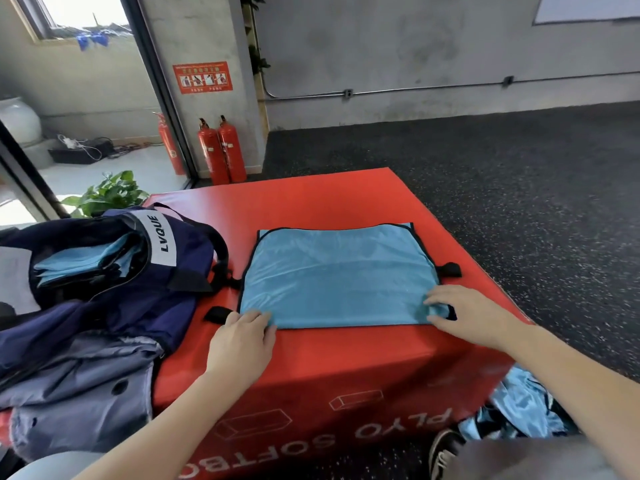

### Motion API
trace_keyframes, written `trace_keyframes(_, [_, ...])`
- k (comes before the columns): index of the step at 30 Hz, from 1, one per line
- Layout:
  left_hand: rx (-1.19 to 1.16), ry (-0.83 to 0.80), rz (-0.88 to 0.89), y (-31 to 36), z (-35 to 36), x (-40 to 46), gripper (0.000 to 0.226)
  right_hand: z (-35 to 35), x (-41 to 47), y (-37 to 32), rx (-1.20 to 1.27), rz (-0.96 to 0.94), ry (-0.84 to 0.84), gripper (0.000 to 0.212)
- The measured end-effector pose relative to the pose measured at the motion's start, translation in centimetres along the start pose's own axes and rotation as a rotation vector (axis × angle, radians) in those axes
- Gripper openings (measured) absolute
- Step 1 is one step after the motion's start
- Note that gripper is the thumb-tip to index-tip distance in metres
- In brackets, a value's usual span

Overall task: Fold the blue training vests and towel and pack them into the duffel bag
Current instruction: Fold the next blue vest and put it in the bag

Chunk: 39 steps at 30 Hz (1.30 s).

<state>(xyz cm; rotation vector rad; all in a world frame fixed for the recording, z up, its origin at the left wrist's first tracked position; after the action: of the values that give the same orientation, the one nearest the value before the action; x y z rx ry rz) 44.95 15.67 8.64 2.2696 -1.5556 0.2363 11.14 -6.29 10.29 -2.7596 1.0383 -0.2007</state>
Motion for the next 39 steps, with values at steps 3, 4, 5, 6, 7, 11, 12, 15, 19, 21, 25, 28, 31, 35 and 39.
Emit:
trace_keyframes(3, [0.045, -0.038, -0.068, 0.2, 0.0, -0.3, 0.026, 0.1, -0.8, 0.8, 0.036, 0.021, -0.007, 0.038])
trace_keyframes(4, [0.033, -0.04, -0.077, 0.2, 0.1, -0.2, 0.031, 0.1, -1.0, 0.9, 0.037, 0.026, -0.004, 0.039])
trace_keyframes(5, [0.014, -0.041, -0.076, 0.0, 0.2, 0.1, 0.033, 0.2, -1.0, 0.8, 0.033, 0.021, 0.008, 0.037])
trace_keyframes(6, [-0.003, -0.048, -0.068, -0.2, 0.5, 0.6, 0.033, 0.3, -0.9, 0.8, 0.025, 0.007, 0.023, 0.033])
trace_keyframes(7, [-0.009, -0.055, -0.063, -0.4, 0.8, 1.2, 0.033, 0.4, -0.8, 0.7, 0.016, 0.0, 0.028, 0.028])
trace_keyframes(11, [-0.03, -0.141, -0.076, -1.5, 2.7, 6.2, 0.049, 0.5, 0.4, 0.3, -0.071, 0.011, 0.054, 0.014])
trace_keyframes(12, [-0.059, -0.184, -0.087, -1.8, 3.4, 7.9, 0.057, 0.5, 0.8, 0.0, -0.108, 0.009, 0.09, 0.01])
trace_keyframes(15, [-0.12, -0.304, -0.094, -2.6, 5.1, 13.1, 0.074, 0.5, 2.1, -1.4, -0.165, -0.022, 0.204, 0.009])
trace_keyframes(19, [-0.083, -0.349, -0.059, -3.2, 6.4, 17.4, 0.067, 0.9, 3.6, -3.1, -0.226, -0.042, 0.269, 0.014])
trace_keyframes(21, [-0.063, -0.344, -0.069, -3.1, 6.5, 17.5, 0.06, 1.1, 4.1, -4.1, -0.26, -0.049, 0.27, 0.014])
trace_keyframes(25, [-0.056, -0.325, -0.053, -1.5, 5.2, 14.3, 0.051, 1.3, 5.5, -7.1, -0.275, -0.032, 0.144, 0.012])
trace_keyframes(28, [-0.105, -0.299, -0.011, -0.7, 2.9, 10.9, 0.048, 1.6, 6.7, -11.1, -0.276, -0.035, 0.038, 0.02])
trace_keyframes(31, [-0.167, -0.274, -0.014, -0.9, 0.9, 7.2, 0.047, 2.2, 7.5, -15.4, -0.212, -0.032, -0.033, 0.024])
trace_keyframes(35, [-0.253, -0.259, -0.076, -3.0, -0.9, 3.2, 0.046, 4.0, 7.9, -20.9, 0.022, -0.025, -0.078, 0.023])
trace_keyframes(39, [-0.34, -0.189, -0.074, -4.4, -3.1, 0.9, 0.04, 5.2, 6.7, -25.7, 0.48, -0.091, -0.178, 0.024])
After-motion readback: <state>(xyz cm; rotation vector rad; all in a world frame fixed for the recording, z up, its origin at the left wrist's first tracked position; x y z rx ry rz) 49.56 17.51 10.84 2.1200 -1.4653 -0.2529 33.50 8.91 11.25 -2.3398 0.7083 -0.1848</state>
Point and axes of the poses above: each hand's wrist, its own x-axis towards the middle knuckle, its own z-axis out of the palm, y = z × x, the point moved 6 cm from there along x, towards the middle knuckle, and after that the axes turned 5 degrees about -x, right-handed, at the moved point
